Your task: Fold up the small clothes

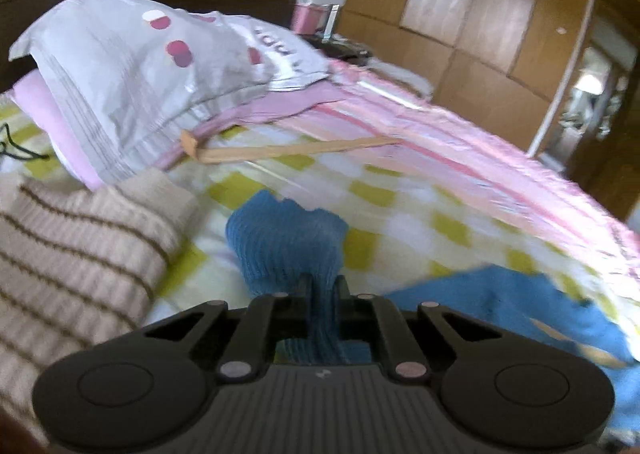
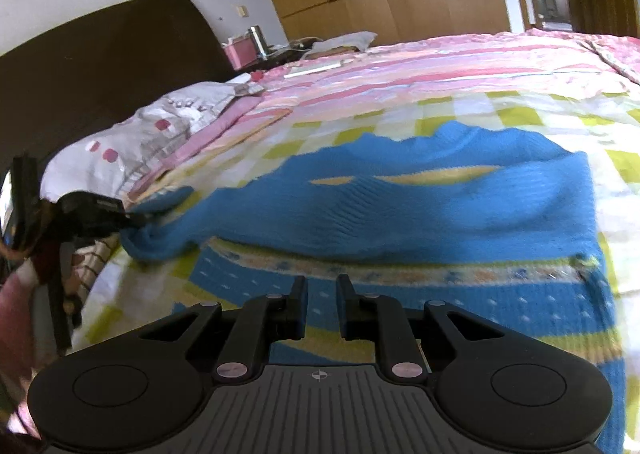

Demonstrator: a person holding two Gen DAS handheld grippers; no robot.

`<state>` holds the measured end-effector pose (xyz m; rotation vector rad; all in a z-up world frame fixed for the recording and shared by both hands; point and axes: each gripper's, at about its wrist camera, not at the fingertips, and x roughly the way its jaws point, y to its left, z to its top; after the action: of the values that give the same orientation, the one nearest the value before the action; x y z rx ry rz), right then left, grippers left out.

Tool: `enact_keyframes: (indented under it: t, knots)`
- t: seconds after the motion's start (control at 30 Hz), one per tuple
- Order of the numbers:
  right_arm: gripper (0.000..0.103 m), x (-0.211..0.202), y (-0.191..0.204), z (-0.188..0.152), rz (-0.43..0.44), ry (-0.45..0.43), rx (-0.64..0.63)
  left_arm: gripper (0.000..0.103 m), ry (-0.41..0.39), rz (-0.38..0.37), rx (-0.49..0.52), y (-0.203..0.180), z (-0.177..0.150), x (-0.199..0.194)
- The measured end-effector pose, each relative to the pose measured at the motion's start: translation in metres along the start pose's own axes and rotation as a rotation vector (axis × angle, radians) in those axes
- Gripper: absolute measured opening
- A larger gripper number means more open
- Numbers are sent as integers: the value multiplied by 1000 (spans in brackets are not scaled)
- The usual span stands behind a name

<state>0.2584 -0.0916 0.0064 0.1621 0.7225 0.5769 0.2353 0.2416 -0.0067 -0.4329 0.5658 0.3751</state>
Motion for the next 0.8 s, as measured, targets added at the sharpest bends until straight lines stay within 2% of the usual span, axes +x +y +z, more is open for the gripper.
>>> enact_keyframes:
  t: [0.1, 0.23, 0.37, 0.57, 0.8]
  knots:
    - [17, 18, 18, 17, 77, 27, -11, 16, 15, -40, -22, -3, -12, -10]
    - [20, 58, 52, 43, 169, 89, -14, 16, 20, -52, -11, -2, -22, -10]
    - [23, 103, 78, 62, 229, 151, 51, 16, 28, -78, -23, 9, -23, -9]
    - [24, 168, 98, 68, 248, 228, 184, 16, 28, -65, 8, 18, -25, -6]
    - [32, 198, 113, 70, 215, 252, 185, 16, 34, -79, 3, 23, -24, -5]
